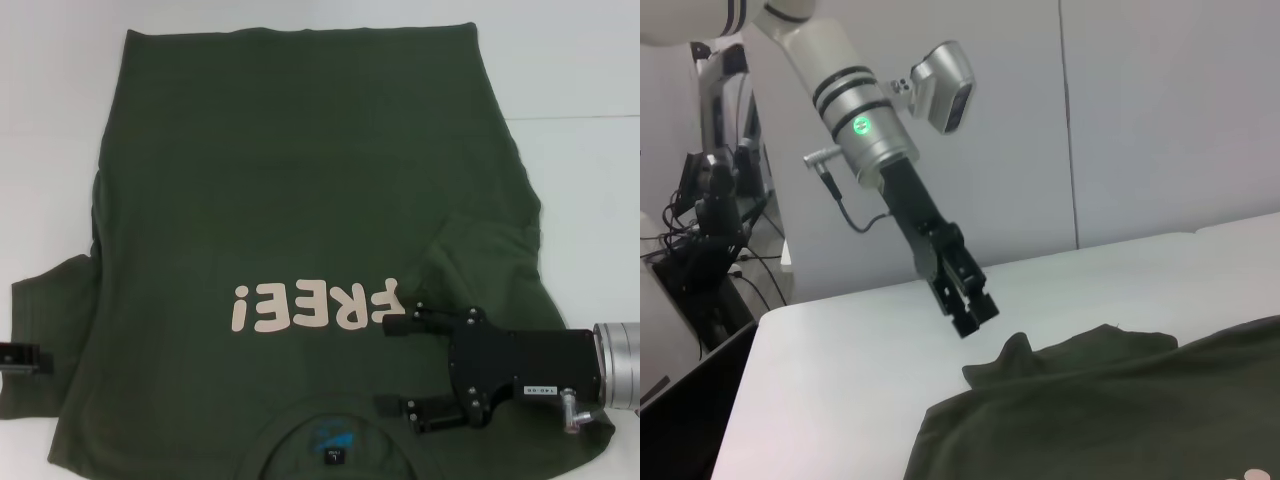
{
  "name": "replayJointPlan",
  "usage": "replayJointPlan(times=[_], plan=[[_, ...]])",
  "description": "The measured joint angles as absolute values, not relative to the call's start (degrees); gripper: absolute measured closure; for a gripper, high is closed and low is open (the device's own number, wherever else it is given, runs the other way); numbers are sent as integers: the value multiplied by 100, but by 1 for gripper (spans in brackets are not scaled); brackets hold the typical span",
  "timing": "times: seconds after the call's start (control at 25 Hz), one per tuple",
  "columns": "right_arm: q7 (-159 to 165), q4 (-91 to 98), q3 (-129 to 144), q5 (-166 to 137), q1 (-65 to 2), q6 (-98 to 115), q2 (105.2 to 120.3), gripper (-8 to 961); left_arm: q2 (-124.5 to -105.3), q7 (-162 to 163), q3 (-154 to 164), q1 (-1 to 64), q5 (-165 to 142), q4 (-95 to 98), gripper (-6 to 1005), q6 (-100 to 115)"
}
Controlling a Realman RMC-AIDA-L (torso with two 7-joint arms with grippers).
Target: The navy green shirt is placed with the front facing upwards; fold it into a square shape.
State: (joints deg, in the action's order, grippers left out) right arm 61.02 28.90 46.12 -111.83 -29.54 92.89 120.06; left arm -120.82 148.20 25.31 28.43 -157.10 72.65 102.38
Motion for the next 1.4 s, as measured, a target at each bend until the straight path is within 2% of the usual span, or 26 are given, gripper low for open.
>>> replayJointPlan(times=[1.4], plan=[[6129, 2730, 4610, -11161, -2996, 9195, 12014, 7, -12075, 14799, 2550, 2858, -16172, 6680, 93, 9408]])
